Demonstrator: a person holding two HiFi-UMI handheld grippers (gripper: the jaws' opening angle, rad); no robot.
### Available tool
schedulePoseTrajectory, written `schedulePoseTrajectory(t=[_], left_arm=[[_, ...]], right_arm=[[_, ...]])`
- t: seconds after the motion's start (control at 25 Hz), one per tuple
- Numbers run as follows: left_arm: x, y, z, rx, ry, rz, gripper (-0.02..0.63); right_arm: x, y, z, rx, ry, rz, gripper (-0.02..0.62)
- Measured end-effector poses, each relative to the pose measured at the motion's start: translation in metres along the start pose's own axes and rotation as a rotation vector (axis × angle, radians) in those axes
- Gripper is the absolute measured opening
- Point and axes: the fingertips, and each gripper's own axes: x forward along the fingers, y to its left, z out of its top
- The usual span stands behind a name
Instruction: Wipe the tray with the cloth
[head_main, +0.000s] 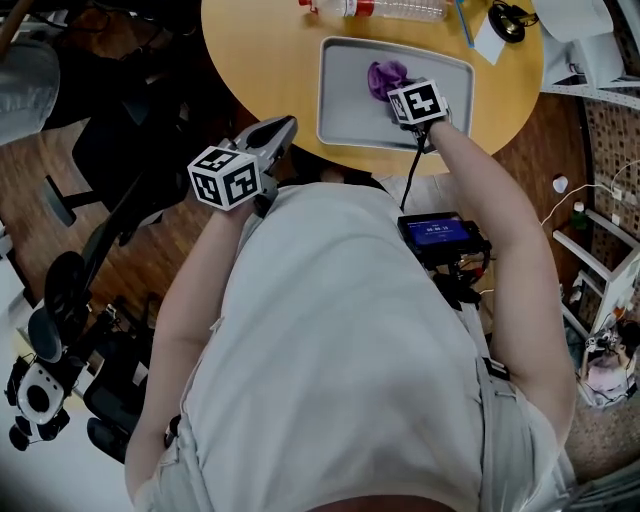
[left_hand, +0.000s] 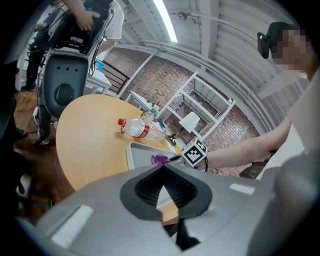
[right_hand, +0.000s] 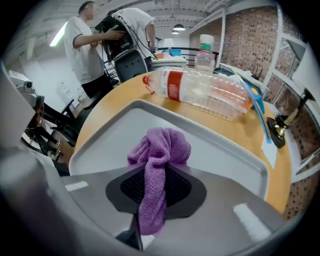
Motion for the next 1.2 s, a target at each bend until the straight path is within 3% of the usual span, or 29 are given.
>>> schedulePoseTrajectory(t=[0.2,0.56,0.72,0.8,1.0,1.2], left_arm=[[-0.014,0.003,0.004,-0.010,-0.022,0.024,0.000],[-0.025,0.018,0.004,-0.008,-0.029,0.026,0.000],[-0.018,0.014,0.006,0.007,-0.019,-0.006,0.000],[-0.025,0.020,0.011,0.016,-0.017,-0.019,0.000],[-0.024,0.020,0.006,0.039,0.024,-0.069,0.000],[0.000,0.004,0.010,0.084,0.060,-0.113,0.000]], right_arm=[[0.006,0.050,0.026,-0.105,-0.015,0.077,0.063],[0.018,0.085,0.045,-0.226,-0.019,0.012,0.063],[0.019,0.089,0.033,-0.448,-0.041,0.019,0.064],[0.020,0.101,0.028,-0.509,-0.040,0.042,0.064],[0.014,0.101,0.003,-0.457,-0.032,0.059,0.064],[0.000,0.056,-0.029,-0.369,-0.025,0.023,0.066]])
